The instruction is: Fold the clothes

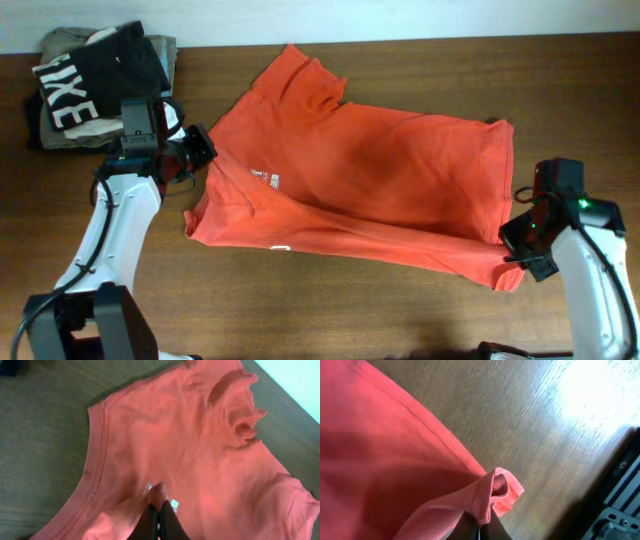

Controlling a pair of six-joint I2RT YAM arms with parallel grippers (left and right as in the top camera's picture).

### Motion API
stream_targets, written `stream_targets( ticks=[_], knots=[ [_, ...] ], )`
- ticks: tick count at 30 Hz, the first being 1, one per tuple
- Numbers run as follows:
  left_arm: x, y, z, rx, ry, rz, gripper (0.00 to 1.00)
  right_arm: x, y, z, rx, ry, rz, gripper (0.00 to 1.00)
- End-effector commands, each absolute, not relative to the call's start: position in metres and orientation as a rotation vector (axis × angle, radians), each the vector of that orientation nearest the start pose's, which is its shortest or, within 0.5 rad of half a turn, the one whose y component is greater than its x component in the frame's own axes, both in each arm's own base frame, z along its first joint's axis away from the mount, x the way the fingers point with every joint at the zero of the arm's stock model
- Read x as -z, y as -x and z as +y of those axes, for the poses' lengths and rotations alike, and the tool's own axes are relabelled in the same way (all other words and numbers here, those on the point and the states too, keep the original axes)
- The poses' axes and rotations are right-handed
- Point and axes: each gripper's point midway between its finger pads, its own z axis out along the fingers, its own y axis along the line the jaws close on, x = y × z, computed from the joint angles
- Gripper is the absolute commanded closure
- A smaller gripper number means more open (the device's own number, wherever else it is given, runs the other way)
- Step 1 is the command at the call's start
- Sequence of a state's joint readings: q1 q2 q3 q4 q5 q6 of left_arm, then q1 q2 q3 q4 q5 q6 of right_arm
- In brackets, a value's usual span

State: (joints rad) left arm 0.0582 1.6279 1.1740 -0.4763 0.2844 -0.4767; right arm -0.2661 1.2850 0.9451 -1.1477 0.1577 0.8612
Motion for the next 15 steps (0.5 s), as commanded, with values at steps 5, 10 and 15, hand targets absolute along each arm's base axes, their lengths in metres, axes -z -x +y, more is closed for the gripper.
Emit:
stream_targets(
  ticks=[5,10,15],
  knots=[
    [-0.106,-0.45,-0.024,0.532,0.545,2.451,0.81,-0.073,-0.224,-0.097,0.252,-1.634,2.526,0.91],
    [-0.112,-0.457,-0.023,0.481,0.385,2.443,0.3,-0.08,-0.249,-0.103,0.224,-1.46,2.56,0.01],
    [-0.115,-0.395,-0.034,0.466,0.391,2.713,0.78,-0.111,-0.261,-0.044,-0.223,-0.942,2.899,0.41]
  ],
)
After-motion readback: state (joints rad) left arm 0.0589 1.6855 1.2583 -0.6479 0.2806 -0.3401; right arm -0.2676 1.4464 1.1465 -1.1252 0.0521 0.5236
